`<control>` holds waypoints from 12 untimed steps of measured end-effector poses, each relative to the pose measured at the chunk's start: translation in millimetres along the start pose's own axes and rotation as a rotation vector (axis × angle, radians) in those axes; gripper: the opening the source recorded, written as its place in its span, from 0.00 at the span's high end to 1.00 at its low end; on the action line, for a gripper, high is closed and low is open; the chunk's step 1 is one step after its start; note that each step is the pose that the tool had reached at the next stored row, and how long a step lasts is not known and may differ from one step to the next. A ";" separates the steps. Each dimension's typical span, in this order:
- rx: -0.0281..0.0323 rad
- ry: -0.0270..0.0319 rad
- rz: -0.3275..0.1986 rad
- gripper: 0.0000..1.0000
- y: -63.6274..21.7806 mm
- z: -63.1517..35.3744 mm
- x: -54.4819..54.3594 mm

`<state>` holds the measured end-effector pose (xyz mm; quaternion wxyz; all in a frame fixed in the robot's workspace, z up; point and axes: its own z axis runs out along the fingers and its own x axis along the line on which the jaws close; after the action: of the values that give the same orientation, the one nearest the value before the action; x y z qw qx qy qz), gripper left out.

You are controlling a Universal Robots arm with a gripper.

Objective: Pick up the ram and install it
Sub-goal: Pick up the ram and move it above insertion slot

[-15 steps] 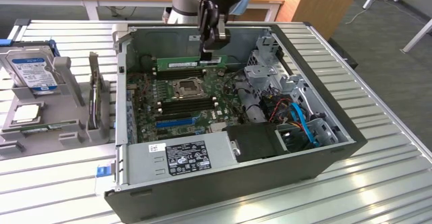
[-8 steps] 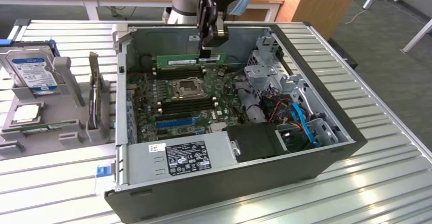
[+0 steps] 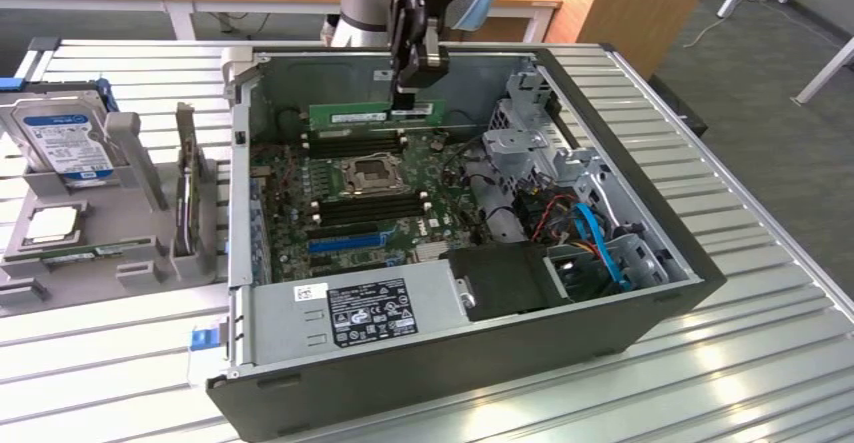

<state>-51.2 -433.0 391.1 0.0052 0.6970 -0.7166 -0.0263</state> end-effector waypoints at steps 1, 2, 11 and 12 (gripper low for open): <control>0.0000 0.0000 0.000 0.88 0.0 0.1 -1.1; 0.0000 0.0000 0.000 0.88 0.0 0.1 -2.0; 0.0000 0.0000 0.000 0.88 0.2 0.5 -8.4; 0.0000 0.0000 0.000 0.88 0.2 0.6 -9.1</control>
<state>-51.2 -424.0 390.8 0.0052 0.6970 -0.7165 -0.0263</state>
